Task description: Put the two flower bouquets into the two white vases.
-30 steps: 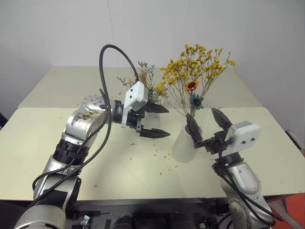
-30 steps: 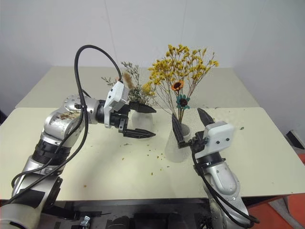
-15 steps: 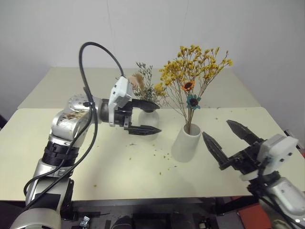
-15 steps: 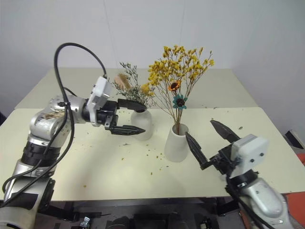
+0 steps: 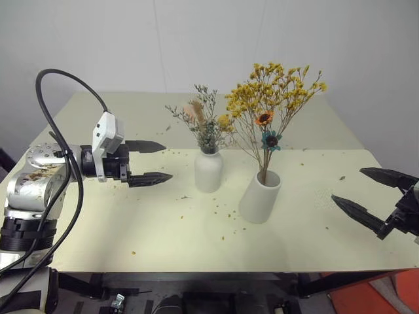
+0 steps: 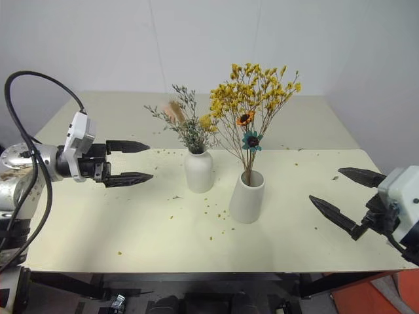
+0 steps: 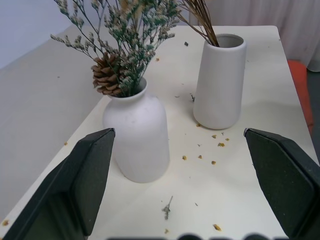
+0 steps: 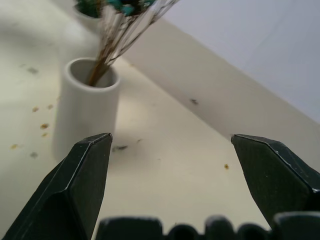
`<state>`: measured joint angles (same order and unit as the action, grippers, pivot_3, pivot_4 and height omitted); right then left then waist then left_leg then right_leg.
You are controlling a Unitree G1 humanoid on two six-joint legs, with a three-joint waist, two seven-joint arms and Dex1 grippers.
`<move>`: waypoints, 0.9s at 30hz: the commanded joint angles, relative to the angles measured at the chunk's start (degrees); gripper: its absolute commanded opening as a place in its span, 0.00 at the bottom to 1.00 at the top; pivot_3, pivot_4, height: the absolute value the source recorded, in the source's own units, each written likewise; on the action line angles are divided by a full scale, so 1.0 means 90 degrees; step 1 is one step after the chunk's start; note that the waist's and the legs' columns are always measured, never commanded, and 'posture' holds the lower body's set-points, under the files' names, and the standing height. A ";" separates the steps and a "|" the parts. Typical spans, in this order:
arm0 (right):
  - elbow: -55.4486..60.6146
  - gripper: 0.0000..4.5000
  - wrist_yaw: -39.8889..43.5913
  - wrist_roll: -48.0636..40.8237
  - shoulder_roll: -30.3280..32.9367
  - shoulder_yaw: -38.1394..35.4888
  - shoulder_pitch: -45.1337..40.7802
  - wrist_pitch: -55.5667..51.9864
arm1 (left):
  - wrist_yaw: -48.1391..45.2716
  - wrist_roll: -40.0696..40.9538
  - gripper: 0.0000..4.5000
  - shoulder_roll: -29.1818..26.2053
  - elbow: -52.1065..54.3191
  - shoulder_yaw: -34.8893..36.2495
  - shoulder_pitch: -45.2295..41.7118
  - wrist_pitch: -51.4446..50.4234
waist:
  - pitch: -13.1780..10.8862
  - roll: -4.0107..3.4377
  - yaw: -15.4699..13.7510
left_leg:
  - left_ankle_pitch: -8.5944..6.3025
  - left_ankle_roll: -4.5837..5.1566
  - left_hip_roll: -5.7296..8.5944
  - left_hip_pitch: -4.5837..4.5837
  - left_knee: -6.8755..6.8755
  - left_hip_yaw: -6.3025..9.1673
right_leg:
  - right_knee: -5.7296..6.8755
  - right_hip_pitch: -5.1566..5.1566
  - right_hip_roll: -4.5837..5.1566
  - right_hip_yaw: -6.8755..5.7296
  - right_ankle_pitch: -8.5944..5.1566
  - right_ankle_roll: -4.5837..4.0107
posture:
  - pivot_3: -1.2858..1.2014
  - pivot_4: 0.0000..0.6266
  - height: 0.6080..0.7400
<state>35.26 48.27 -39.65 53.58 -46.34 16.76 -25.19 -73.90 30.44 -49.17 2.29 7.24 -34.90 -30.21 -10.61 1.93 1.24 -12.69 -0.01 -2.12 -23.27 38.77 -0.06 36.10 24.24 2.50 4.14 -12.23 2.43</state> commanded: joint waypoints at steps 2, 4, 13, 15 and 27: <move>-0.0233 1.00 0.0469 -0.0070 0.0304 -0.0255 -0.0163 -0.0049 | 0.0207 0.0194 1.00 -0.0230 0.0511 0.0408 0.0284 -0.0069 | 0.0000 0.0000 -0.0012 | 0.0000 0.0000 0.0000 0.0001 0.0000 -0.0001 | 0.0000 0.0000 0.0000 0.0001 -0.0005 -0.0009 | 0.52 0.24 1.00; -0.0319 1.00 0.0605 -0.0043 0.0365 -0.0157 -0.0239 -0.0037 | 0.0292 0.0244 1.00 -0.0299 0.0673 0.0539 0.0519 -0.0066 | 0.0000 0.0000 -0.0008 | 0.0000 0.0000 -0.0001 0.0000 -0.0001 -0.0003 | 0.0000 0.0001 0.0000 0.0001 -0.0006 -0.0011 | 0.52 0.24 1.00; -0.0756 1.00 0.0998 0.0030 0.0577 0.0240 -0.0777 -0.0049 | 0.0702 0.0631 1.00 -0.0640 0.1271 0.1096 0.1048 -0.0592 | -0.0001 0.0001 -0.0031 | 0.0000 -0.0001 -0.0002 0.0001 0.0001 -0.0005 | -0.0001 0.0000 0.0002 0.0000 -0.0011 -0.0019 | 0.52 0.24 1.00; -0.0819 1.00 0.1083 -0.0002 0.0626 0.0301 -0.0884 -0.0080 | 0.0758 0.0684 1.00 -0.0726 0.1399 0.1251 0.1219 -0.0668 | -0.0001 0.0000 -0.0031 | 0.0000 -0.0001 -0.0003 0.0001 0.0000 -0.0006 | 0.0000 0.0002 0.0001 0.0001 -0.0014 -0.0024 | 0.52 0.24 1.00; -0.1355 1.00 0.1630 0.0153 0.0871 0.0771 -0.1396 -0.0003 | 0.1251 0.1011 1.00 -0.0901 0.2050 0.1963 0.2074 -0.0919 | -0.0001 0.0000 -0.0029 | -0.0001 -0.0001 -0.0007 0.0005 0.0000 -0.0009 | 0.0001 0.0003 0.0000 0.0000 -0.0018 -0.0030 | 0.52 0.24 1.00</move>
<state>23.17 61.89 -38.31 60.40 -38.70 5.02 -26.06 -63.46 38.44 -56.04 18.93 22.12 -16.49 -38.01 -10.62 1.94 0.97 -12.69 -0.02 -2.18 -23.23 38.76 -0.14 36.12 24.27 2.50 4.14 -12.39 2.16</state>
